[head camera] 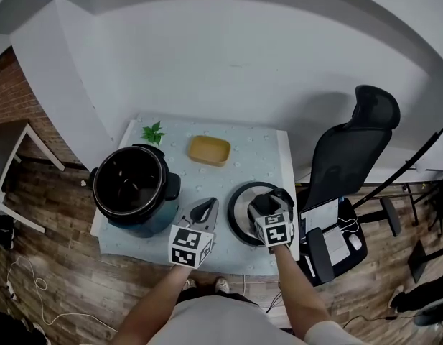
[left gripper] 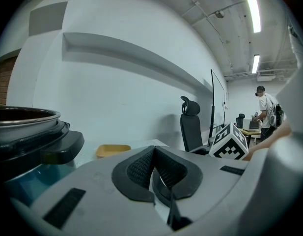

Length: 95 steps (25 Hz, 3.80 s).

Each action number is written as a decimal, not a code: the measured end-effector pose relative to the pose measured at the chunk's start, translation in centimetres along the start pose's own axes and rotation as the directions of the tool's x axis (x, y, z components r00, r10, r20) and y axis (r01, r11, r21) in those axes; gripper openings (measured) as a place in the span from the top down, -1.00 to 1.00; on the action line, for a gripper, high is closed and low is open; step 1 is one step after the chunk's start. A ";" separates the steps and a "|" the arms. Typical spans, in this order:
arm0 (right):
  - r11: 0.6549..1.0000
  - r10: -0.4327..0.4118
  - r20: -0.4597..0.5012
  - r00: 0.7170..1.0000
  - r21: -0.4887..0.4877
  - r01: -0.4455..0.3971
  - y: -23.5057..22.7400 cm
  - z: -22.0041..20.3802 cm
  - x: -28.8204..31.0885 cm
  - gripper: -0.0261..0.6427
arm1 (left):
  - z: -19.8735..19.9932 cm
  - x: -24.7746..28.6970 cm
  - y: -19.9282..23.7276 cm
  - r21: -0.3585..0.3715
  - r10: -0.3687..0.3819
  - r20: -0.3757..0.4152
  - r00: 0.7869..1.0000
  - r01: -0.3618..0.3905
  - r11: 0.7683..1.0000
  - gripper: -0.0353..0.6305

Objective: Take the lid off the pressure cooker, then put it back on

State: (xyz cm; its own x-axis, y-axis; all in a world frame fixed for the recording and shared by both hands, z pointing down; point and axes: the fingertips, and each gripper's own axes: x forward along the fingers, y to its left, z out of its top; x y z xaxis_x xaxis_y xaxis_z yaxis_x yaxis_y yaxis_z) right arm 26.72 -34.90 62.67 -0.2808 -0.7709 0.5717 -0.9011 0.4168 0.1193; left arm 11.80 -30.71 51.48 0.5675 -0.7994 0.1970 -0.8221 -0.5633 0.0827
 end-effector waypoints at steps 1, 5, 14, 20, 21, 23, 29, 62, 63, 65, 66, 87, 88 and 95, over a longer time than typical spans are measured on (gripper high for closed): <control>1.000 0.011 0.002 1.000 0.003 -0.011 0.3 0.0 0.1 -0.01 | 0.2 0.0 0.1 0.000 -0.003 0.001 1.000 0.003 1.000 0.86; 0.998 0.054 0.022 0.998 0.032 -0.055 0.8 0.6 -0.3 -0.23 | 1.1 0.1 0.1 0.005 -0.023 0.005 1.000 0.023 1.000 0.86; 0.999 -0.022 0.299 0.954 0.043 0.010 -0.6 9.7 -7.0 -0.13 | 5.9 -0.2 1.2 0.025 -0.049 0.081 0.996 0.047 0.999 0.86; 0.996 -0.083 0.460 0.884 0.027 0.079 -1.4 14.6 -12.6 0.30 | 8.1 -0.4 2.1 0.031 -0.037 0.113 0.993 0.033 0.999 0.85; 0.996 -0.092 0.477 0.874 0.024 0.092 -1.4 15.0 -13.2 0.37 | 8.3 -0.5 2.2 0.030 -0.037 0.117 0.992 0.033 0.999 0.86; 0.994 -0.102 0.499 0.861 0.023 0.105 -1.4 15.5 -14.1 0.51 | 8.7 -0.5 2.2 0.025 -0.038 0.124 0.992 0.036 0.999 0.85; 0.992 -0.125 0.532 0.838 0.063 0.107 -1.6 16.1 -15.8 0.92 | 9.9 -0.6 2.0 0.027 -0.048 0.145 0.988 0.045 0.999 0.85; 1.000 -0.018 0.350 0.936 0.025 0.010 -1.3 12.0 -9.2 -0.30 | 9.7 -0.8 1.4 0.027 -0.054 0.127 0.990 0.051 0.998 0.85; 1.000 -0.014 0.326 0.945 0.022 0.007 -1.4 11.3 -8.5 -0.30 | 9.5 -0.9 1.4 0.027 -0.053 0.125 0.991 0.050 0.998 0.86; 1.000 -0.001 0.272 0.962 0.022 -0.005 -1.5 9.8 -7.0 -0.26 | 9.1 -1.0 1.4 0.025 -0.048 0.116 0.992 0.045 0.999 0.85; 1.000 0.009 0.241 0.970 0.022 -0.015 -1.4 9.0 -6.2 -0.24 | 8.8 -1.1 1.5 0.023 -0.043 0.109 0.993 0.041 0.999 0.86; 0.997 0.074 -0.089 0.993 0.021 -0.072 0.0 0.1 0.1 0.07 | 3.8 -2.8 0.5 -0.033 0.049 0.013 0.999 -0.048 0.998 0.85; 0.997 0.071 -0.082 0.994 0.029 -0.069 -0.1 0.1 0.1 0.08 | 3.7 -3.0 0.6 -0.035 0.059 0.010 0.998 -0.059 0.998 0.85; 0.997 0.056 -0.069 0.996 0.053 -0.052 -0.3 0.1 0.2 0.10 | 4.0 -5.2 1.9 -0.029 0.132 0.019 0.991 -0.132 0.991 0.85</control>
State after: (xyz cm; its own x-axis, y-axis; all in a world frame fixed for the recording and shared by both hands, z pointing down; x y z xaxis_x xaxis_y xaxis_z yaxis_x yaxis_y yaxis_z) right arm 26.87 -35.24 62.63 -0.3073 -0.7114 0.6321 -0.9014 0.4306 0.0465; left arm 7.43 -28.42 46.69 0.4546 -0.8707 0.1875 -0.8906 -0.4469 0.0841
